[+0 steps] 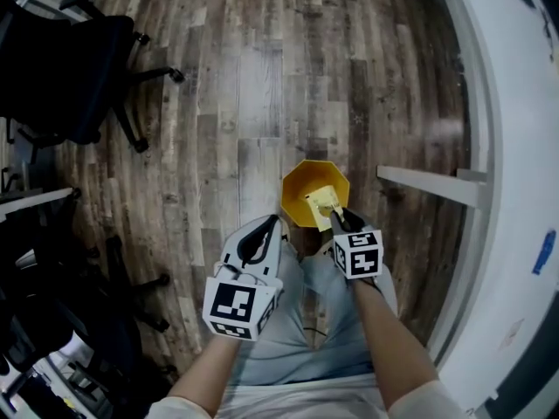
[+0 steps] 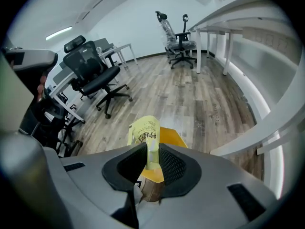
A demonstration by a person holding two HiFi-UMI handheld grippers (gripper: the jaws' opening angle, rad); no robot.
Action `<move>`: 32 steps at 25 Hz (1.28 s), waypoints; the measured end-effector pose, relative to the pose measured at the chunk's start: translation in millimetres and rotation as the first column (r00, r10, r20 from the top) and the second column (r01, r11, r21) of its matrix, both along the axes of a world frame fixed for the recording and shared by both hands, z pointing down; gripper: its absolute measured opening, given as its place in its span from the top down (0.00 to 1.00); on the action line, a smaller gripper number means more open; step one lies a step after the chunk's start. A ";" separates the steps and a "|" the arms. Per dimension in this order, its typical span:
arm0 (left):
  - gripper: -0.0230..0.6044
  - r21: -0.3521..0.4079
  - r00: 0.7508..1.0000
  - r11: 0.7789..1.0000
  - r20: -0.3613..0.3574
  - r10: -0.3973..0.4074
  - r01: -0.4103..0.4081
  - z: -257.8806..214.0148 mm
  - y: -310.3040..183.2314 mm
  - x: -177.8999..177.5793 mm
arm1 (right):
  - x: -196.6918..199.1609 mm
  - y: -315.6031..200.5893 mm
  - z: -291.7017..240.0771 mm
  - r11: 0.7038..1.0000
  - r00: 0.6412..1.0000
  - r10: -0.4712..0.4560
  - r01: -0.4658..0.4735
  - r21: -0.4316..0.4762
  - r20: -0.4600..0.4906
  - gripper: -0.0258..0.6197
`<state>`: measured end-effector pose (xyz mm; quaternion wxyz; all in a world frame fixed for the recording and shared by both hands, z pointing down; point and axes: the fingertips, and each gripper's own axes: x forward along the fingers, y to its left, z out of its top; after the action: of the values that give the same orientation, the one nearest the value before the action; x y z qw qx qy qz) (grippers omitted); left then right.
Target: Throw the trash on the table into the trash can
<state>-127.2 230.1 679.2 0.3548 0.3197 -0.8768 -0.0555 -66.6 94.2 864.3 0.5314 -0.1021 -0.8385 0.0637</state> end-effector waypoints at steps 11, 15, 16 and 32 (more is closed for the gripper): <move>0.96 -0.008 0.999 0.999 -0.005 -0.050 0.050 33.4 12.1 -6.6 | 7.4 -6.4 56.3 0.999 0.995 0.028 -0.029 -0.017 -0.096 0.70; 0.96 -0.015 0.998 0.998 -0.019 -0.058 0.057 29.5 12.8 -2.7 | 3.0 -6.0 46.1 0.999 0.996 0.023 -0.025 -0.025 -0.082 0.68; 0.96 -0.017 0.998 0.998 -0.022 -0.056 0.055 25.7 12.2 -1.9 | 1.5 -7.2 40.2 0.999 0.997 0.028 -0.030 -0.025 -0.078 0.68; 0.96 -0.008 0.999 1.000 -0.019 0.025 -0.026 -153.4 -5.0 -3.8 | -51.8 -7.6 -220.5 0.988 0.989 0.081 -0.063 -0.144 0.125 0.87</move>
<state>-131.0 225.1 525.8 0.3650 0.3288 -0.8695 -0.0504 -118.4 86.6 643.8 0.4643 -0.1126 -0.8682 0.1344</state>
